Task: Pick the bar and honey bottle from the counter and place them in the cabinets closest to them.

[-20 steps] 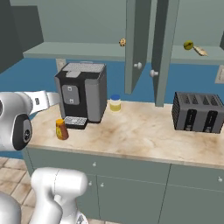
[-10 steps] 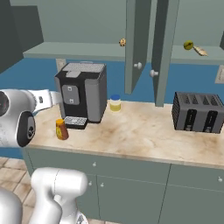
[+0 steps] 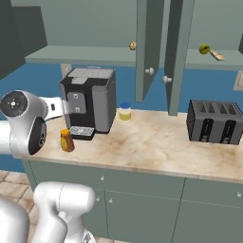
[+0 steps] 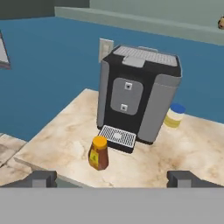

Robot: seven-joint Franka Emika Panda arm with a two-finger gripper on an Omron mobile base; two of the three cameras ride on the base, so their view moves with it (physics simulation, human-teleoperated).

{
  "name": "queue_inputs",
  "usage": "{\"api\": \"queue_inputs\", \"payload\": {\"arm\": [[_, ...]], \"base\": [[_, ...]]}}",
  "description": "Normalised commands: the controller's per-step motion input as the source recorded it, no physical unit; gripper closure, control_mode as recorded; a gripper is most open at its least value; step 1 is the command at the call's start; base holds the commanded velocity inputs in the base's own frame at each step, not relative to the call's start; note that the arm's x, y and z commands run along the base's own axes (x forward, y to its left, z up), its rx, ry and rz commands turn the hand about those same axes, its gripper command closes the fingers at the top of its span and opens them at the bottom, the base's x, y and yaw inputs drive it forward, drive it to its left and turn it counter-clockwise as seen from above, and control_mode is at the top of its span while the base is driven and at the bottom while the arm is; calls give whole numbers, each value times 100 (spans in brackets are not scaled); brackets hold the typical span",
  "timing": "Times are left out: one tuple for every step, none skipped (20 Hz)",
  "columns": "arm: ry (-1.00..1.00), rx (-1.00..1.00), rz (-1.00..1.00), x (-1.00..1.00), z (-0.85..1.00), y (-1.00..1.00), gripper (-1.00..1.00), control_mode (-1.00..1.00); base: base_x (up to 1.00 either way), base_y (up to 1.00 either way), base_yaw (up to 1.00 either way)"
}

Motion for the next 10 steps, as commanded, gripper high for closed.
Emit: {"api": "queue_inputs", "payload": {"arm": [[17, -6, 10, 0, -19, 0, -100, -100], [21, -10, 9, 0, -22, 2, -100, -100], [25, -11, 6, 1, -24, 7, -100, -100], [25, -13, 5, 1, -24, 16, -100, -100], [20, -10, 3, 1, -22, 17, -100, -100], [16, -9, 2, 0, -21, 15, -100, -100], [14, -8, 1, 0, -20, 14, -100, -100], [10, -7, 0, 0, -19, 13, -100, -100], [11, -5, 1, 0, -24, 8, -100, -100], [14, -2, 3, 0, -24, 4, -100, -100]], "base": [[0, 0, 0], [0, 0, 0], [0, 0, 0], [0, 0, 0], [0, 0, 0], [0, 0, 0], [0, 0, 0], [0, 0, 0], [0, 0, 0], [0, 0, 0]]}}
